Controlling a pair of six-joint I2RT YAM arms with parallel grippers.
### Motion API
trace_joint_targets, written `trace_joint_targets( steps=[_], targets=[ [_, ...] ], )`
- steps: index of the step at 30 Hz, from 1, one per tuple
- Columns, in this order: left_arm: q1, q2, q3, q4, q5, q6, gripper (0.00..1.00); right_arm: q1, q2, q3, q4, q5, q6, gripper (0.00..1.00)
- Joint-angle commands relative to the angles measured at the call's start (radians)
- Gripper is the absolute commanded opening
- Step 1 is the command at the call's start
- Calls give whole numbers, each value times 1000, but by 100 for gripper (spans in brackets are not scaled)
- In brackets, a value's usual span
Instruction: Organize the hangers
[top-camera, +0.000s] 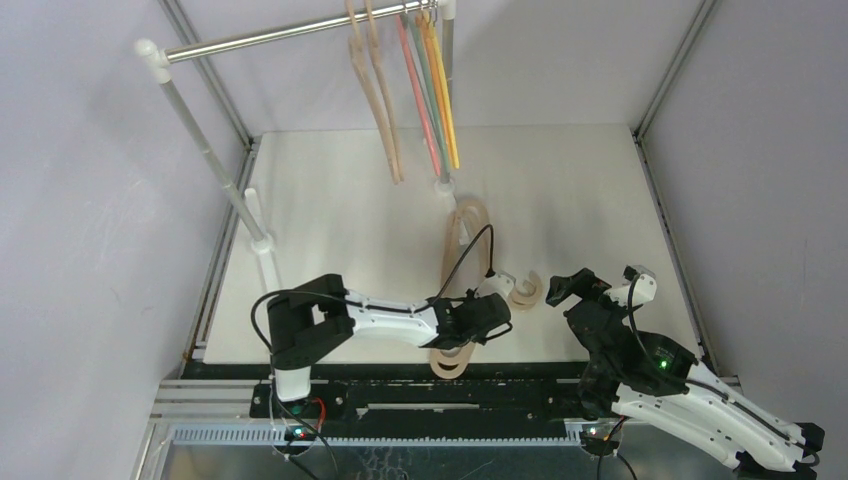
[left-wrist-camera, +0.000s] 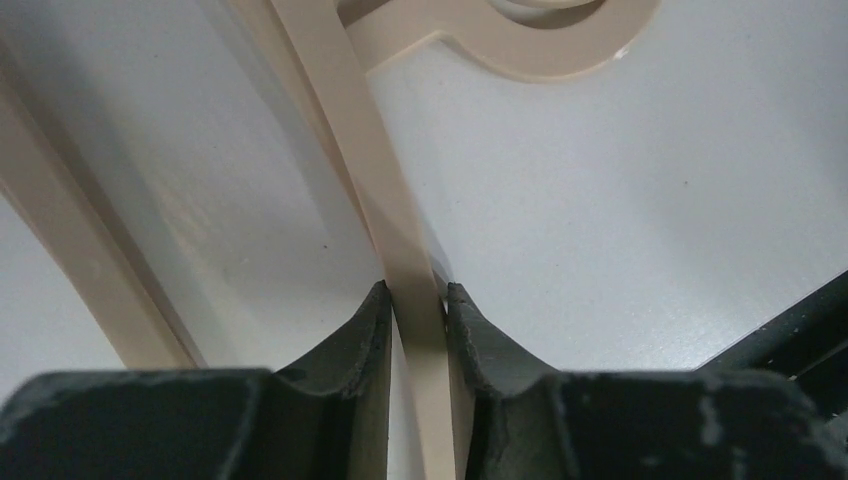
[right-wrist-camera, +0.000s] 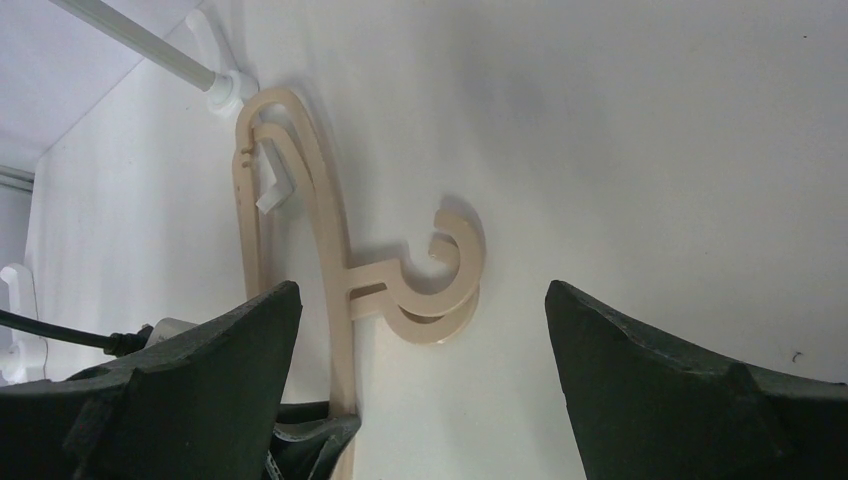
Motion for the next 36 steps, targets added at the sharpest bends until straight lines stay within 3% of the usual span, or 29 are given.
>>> trace_joint_targets(
  steps=[1,5,19,26,31,36],
  targets=[
    [1,-61,-12,-33,-4,10,19,-2,-3,18,20,11,-5,100],
    [0,-84,-20,-49,-15,8,0,-4,-6,18,19,11,-8,100],
    [-2,-388,-90,-73,42,69,0,-2,3,8,43,-3,-13,100],
    [-2,-396,-164,-45,38,34,0,-2,1,3,44,-10,-11,100],
    [-3,-435,-241,-21,-35,-22,0,-1,-1,3,41,-12,-12,100],
    [-2,-569,-315,-3,-91,-31,0,0,-3,-7,52,-20,-6,100]
  ],
)
